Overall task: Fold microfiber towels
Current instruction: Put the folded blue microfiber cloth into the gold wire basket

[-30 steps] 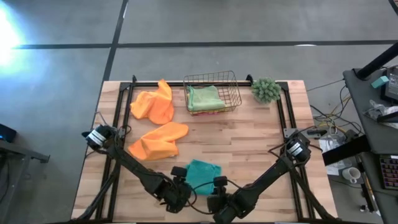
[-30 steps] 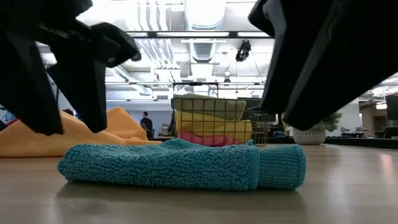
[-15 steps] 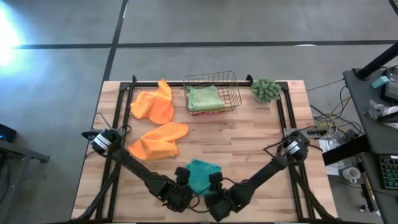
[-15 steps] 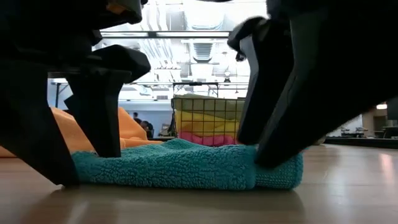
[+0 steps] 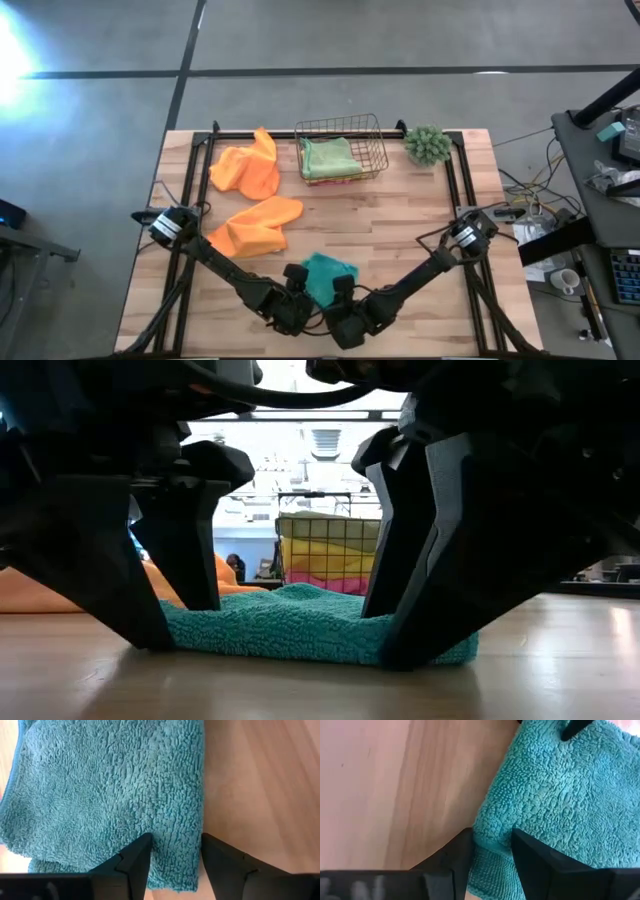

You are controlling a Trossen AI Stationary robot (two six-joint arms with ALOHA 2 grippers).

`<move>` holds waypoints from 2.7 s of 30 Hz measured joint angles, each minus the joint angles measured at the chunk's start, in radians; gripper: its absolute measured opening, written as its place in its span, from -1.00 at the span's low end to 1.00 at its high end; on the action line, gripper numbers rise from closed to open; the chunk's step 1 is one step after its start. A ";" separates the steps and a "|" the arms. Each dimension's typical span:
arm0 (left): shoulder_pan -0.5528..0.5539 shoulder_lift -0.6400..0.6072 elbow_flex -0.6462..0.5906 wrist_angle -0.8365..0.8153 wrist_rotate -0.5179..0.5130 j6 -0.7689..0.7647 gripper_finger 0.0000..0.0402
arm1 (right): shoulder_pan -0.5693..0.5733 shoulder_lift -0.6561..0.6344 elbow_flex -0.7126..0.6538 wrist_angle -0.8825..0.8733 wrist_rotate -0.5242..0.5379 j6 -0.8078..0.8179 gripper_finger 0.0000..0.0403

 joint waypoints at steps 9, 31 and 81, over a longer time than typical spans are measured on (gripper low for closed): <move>0.001 0.000 0.000 -0.002 0.001 0.002 -0.68 | -0.027 0.015 0.003 -0.034 0.016 0.083 -0.47; 0.013 -0.119 0.007 -0.096 0.010 0.038 -0.99 | -0.054 -0.036 0.133 -0.265 0.094 0.077 -0.94; 0.569 -0.566 0.098 -0.322 -0.098 0.729 -1.00 | -0.484 -0.177 0.654 -0.872 0.424 -0.123 -0.95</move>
